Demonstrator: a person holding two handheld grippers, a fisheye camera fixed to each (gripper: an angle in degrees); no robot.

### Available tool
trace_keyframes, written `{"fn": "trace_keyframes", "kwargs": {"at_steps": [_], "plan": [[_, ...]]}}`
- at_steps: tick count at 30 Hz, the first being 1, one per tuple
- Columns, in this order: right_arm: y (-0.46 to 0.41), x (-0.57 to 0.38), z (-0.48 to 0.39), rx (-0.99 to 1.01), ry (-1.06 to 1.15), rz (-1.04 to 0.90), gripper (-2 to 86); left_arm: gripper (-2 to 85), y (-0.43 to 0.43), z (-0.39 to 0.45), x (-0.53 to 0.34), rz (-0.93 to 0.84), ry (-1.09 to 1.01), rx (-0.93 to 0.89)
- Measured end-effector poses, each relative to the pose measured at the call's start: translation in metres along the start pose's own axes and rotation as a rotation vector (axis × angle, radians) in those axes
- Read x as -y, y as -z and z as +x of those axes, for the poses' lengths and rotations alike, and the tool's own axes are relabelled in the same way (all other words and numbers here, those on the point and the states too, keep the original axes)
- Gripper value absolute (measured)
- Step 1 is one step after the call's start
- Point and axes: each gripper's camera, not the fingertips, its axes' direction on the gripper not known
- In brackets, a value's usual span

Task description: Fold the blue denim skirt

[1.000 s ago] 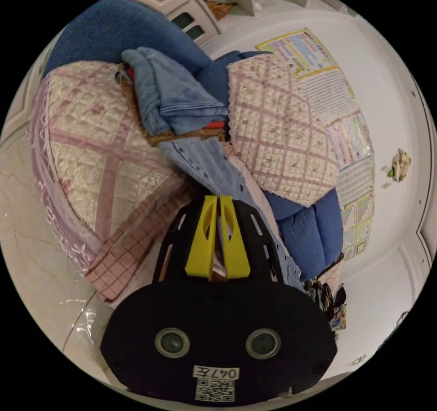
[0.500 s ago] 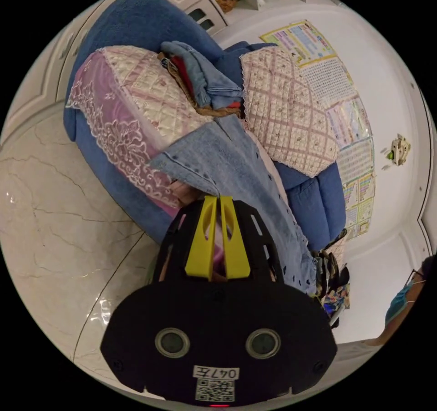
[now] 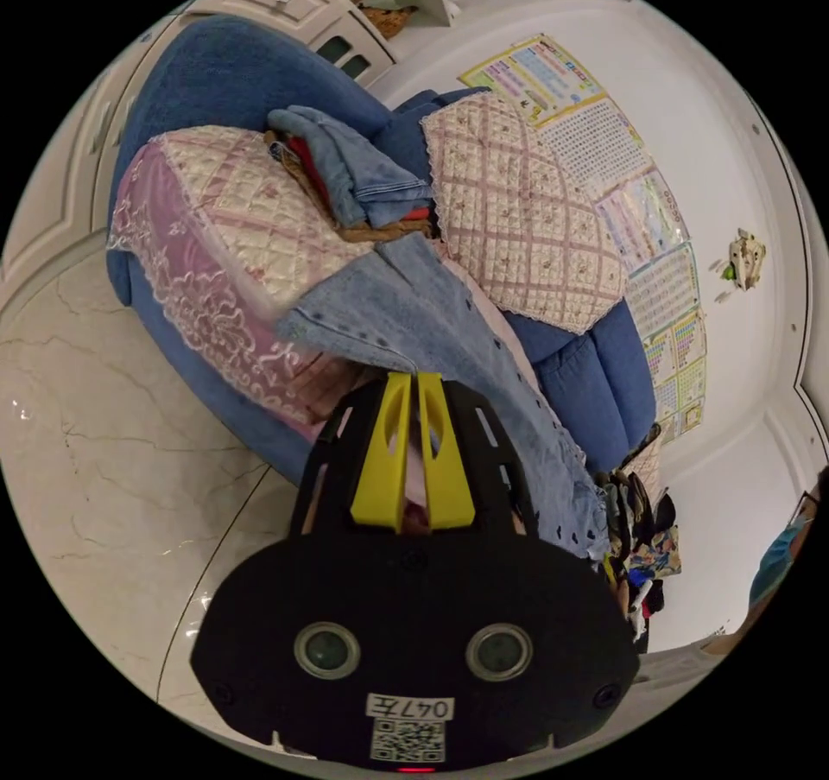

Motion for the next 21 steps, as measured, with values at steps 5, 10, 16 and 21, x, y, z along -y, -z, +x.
{"fn": "trace_keyframes", "kwargs": {"at_steps": [5,10,16,21], "plan": [[0.015,0.056,-0.037,0.125,0.16,0.044,-0.4,-1.0,-0.057,0.185,0.139,-0.011,-0.292,-0.044],[0.042,0.068,-0.042,0.136,0.213,0.192,-0.4,-1.0,0.006,0.298,0.16,0.237,-0.413,-0.118],[0.031,-0.01,0.032,0.142,0.149,0.03,-0.4,-1.0,-0.024,0.121,0.031,-0.04,-0.253,0.023],[0.008,-0.063,0.081,0.166,-0.013,-0.105,-0.4,-1.0,-0.079,-0.042,-0.09,-0.199,-0.007,0.028]]}}
